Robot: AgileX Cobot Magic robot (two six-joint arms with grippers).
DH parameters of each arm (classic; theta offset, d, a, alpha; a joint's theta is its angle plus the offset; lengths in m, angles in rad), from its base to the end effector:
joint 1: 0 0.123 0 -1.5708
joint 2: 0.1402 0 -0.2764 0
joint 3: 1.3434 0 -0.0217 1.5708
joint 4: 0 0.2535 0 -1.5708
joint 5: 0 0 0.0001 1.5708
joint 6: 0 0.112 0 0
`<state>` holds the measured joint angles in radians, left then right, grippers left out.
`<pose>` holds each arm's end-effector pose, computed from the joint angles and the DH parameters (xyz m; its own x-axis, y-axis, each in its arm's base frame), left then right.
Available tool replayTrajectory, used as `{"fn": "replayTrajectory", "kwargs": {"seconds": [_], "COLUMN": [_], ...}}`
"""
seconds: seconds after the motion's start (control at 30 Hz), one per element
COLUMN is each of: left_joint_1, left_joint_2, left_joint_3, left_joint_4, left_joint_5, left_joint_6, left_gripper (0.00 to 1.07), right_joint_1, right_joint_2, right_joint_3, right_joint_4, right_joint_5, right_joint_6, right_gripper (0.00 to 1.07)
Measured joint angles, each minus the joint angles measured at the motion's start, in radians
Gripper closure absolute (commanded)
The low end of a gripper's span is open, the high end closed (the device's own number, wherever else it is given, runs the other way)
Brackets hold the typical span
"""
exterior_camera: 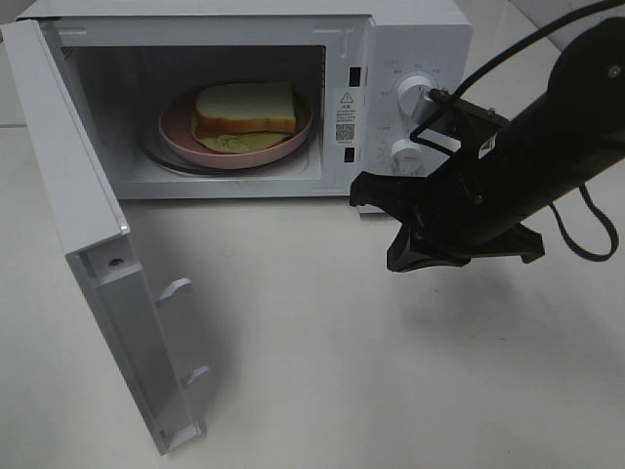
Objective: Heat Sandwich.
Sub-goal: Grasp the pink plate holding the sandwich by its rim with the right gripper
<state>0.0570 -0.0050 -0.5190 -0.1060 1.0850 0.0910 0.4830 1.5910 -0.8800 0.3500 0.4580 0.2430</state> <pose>0.0211 -0.0093 0.2728 -0.4520 0.0154 -0.8919 0.0452 0.9990 -0.0056 0.2727 0.1622 0.1689 -0.9325 0.1033 -0.3461 -0.0356 0.9273 0.3725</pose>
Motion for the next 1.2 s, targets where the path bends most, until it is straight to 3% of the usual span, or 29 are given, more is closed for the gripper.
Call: {"fn": "replayTrajectory", "kwargs": {"seconds": [0.13,0.43,0.97,1.13,1.2], "left_joint_1": [0.000,0.000,0.000,0.000,0.000], "left_joint_2": [0.000,0.000,0.000,0.000,0.000], "left_joint_3": [0.000,0.000,0.000,0.000,0.000], "left_joint_4": [0.000,0.000,0.000,0.000,0.000], "left_joint_5": [0.000,0.000,0.000,0.000,0.000], "left_joint_6": [0.000,0.000,0.000,0.000,0.000], "left_gripper": [0.09,0.09,0.09,0.09,0.09], "right_joint_1": [0.000,0.000,0.000,0.000,0.000], "right_joint_2": [0.000,0.000,0.000,0.000,0.000], "right_joint_3": [-0.048,-0.149,-0.159,-0.159,-0.159], "right_joint_4": [-0.046,-0.115,-0.120,-0.165,-0.213], "right_joint_5": [0.092,0.306,0.352,0.352,0.351], "right_joint_6": [-0.061,-0.523,-1.417,-1.554,-1.550], "right_gripper": [1.01,1.00,0.99,0.90,0.76]}}
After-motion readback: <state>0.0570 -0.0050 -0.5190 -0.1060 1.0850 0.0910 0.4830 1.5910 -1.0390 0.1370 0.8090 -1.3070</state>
